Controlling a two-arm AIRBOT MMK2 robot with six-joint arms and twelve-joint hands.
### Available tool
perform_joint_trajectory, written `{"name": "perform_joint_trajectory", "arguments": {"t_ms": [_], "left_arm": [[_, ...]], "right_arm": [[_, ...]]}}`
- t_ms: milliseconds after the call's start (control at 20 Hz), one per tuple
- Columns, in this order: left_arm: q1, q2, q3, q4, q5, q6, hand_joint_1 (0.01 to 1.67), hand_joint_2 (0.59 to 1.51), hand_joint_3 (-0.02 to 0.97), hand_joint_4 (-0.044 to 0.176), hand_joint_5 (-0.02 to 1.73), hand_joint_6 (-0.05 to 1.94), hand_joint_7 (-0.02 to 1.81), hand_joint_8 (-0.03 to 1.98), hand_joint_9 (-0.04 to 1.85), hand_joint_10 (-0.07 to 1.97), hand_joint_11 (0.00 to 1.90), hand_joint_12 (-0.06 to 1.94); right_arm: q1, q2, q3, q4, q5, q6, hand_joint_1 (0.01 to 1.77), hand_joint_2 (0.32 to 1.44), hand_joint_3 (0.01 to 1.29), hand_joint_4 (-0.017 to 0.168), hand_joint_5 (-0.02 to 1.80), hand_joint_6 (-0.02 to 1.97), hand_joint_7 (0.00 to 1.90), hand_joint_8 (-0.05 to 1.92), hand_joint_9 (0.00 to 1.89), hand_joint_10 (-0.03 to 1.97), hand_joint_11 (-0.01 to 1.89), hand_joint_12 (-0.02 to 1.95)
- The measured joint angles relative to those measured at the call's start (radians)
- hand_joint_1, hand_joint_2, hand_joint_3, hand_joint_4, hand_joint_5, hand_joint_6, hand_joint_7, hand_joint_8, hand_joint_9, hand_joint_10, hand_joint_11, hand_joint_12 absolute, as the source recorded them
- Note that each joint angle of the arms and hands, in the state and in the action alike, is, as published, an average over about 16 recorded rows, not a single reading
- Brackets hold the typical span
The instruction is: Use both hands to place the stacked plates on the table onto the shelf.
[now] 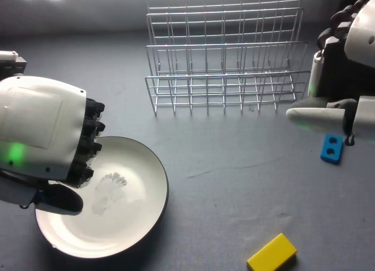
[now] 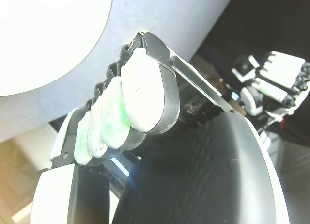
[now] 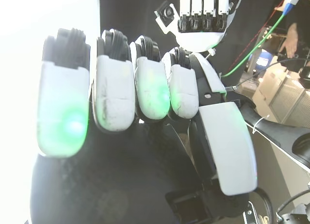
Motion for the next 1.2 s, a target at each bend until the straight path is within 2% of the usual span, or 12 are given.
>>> {"name": "perform_joint_trajectory", "arguments": {"t_ms": [200, 400, 550, 700, 900, 1200], "left_arm": [[-0.001, 0.0, 0.001, 0.0, 0.0, 0.0, 0.1, 1.165, 0.038, 0.014, 0.49, 0.54, 0.48, 0.54, 0.55, 0.53, 0.53, 0.51], [-0.002, 0.0, 0.002, -0.003, -0.001, 0.001, 0.08, 1.157, 0.034, 0.01, 0.37, 0.4, 0.36, 0.4, 0.41, 0.4, 0.4, 0.38], [-0.003, -0.001, 0.004, -0.008, -0.003, 0.002, 0.02, 1.136, 0.025, -0.001, 0.14, 0.11, 0.12, 0.11, 0.15, 0.11, 0.15, 0.09], [-0.003, -0.003, 0.005, -0.015, -0.01, 0.004, 0.02, 1.134, 0.021, 0.002, 0.03, 0.01, 0.02, 0.0, 0.02, 0.0, 0.02, -0.01], [-0.003, -0.005, 0.008, -0.019, -0.027, -0.006, 0.02, 1.126, 0.022, 0.0, 0.03, 0.0, 0.02, -0.01, 0.01, 0.01, 0.01, -0.01], [-0.001, -0.007, 0.015, -0.023, -0.053, -0.072, 0.02, 1.112, 0.022, 0.0, 0.02, 0.0, 0.02, -0.01, 0.02, 0.0, 0.01, -0.01]], "right_arm": [[0.001, 0.0, 0.0, 0.0, 0.0, 0.0, 0.26, 1.24, 0.04, 0.019, 0.56, 0.65, 0.58, 0.61, 0.61, 0.63, 0.72, 0.6], [0.001, 0.0, 0.0, 0.0, 0.0, -0.001, 0.21, 1.2, 0.04, 0.015, 0.42, 0.48, 0.43, 0.46, 0.46, 0.47, 0.54, 0.44], [0.002, -0.001, 0.0, 0.0, -0.001, -0.003, 0.16, 1.15, 0.03, -0.001, 0.18, 0.19, 0.19, 0.17, 0.2, 0.17, 0.25, 0.15], [0.003, -0.003, 0.0, 0.0, -0.001, -0.007, 0.15, 1.1, 0.02, 0.003, 0.03, 0.02, 0.04, 0.01, 0.04, 0.01, 0.05, -0.01], [0.005, -0.01, 0.0, 0.0, -0.01, -0.013, 0.2, 1.03, 0.02, 0.003, 0.02, 0.02, 0.02, 0.02, 0.02, 0.01, 0.02, -0.01], [0.01, -0.027, 0.0, -0.051, -0.038, 0.006, 0.55, 0.92, 0.02, 0.002, 0.02, 0.02, 0.02, 0.01, 0.02, 0.0, 0.02, -0.01]]}}
